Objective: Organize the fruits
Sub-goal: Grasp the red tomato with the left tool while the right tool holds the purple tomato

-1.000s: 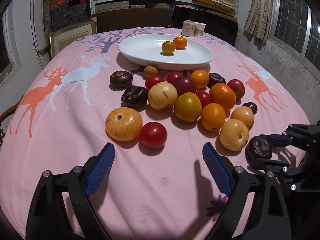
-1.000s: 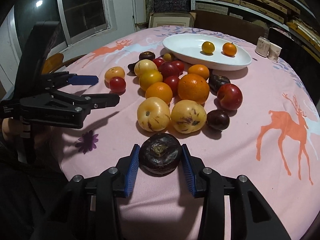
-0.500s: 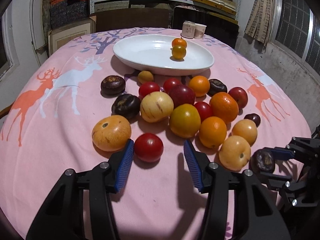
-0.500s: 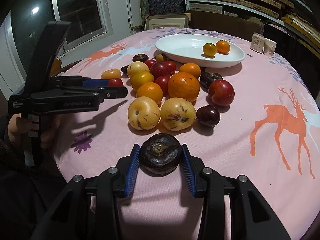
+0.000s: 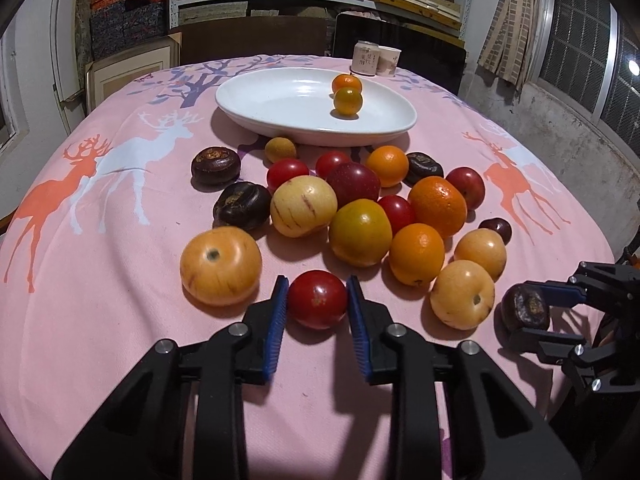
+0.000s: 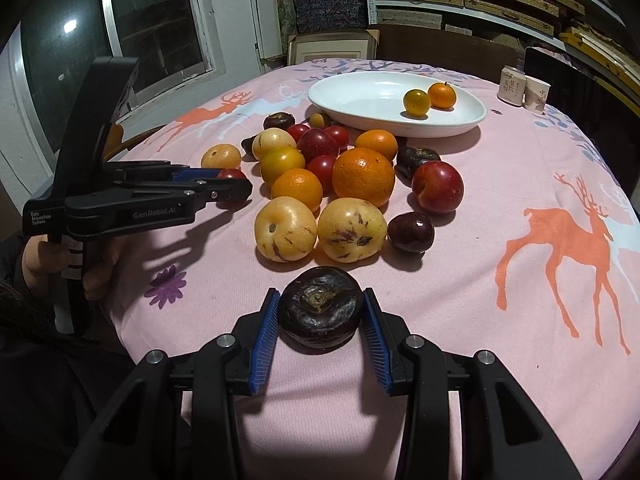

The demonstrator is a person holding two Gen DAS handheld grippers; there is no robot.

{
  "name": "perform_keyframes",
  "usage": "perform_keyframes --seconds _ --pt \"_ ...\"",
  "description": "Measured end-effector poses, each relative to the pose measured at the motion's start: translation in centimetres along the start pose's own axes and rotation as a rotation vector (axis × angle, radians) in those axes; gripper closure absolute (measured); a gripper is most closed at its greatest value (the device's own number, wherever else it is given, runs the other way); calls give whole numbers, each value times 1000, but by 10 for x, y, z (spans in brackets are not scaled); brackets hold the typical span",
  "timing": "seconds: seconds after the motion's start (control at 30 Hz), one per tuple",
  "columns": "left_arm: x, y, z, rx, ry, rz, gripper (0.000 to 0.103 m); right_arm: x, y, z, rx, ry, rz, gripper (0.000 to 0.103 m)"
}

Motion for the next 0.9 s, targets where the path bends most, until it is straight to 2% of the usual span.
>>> perform_keyframes --seconds 0.13,0.17,0.2,0.3,0.4,0.47,0.53,0.9 --pt "0 4 1 38 -3 -32 73 1 1 -1 2 -5 4 61" --pt "2 4 1 40 -10 -39 67 1 1 -1 2 -7 5 61" --pt "4 3 2 37 -23 -42 64 1 1 -1 3 -8 5 61" --pt "8 1 -2 20 -31 -40 62 1 1 -1 4 -11 7 61" --pt "9 -1 -4 7 -30 -34 62 1 1 -2 3 -11 10 61" --pt "8 1 -2 27 -28 -39 70 0 2 -2 8 -8 12 61" --pt "5 3 1 42 -22 -47 72 0 4 -2 14 -8 14 61" --pt "-10 6 3 84 22 -131 74 -6 9 -5 23 19 19 61"
Point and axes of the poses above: each gripper's, at about its wrist camera, not at the fingertips, and x roughly the way its jaws point, y to its right, z to its underside, the point moved 8 cm from there along x, roughly the way its jaws point, and after that the axes turned 2 degrees about y, right-handed, at the moved point
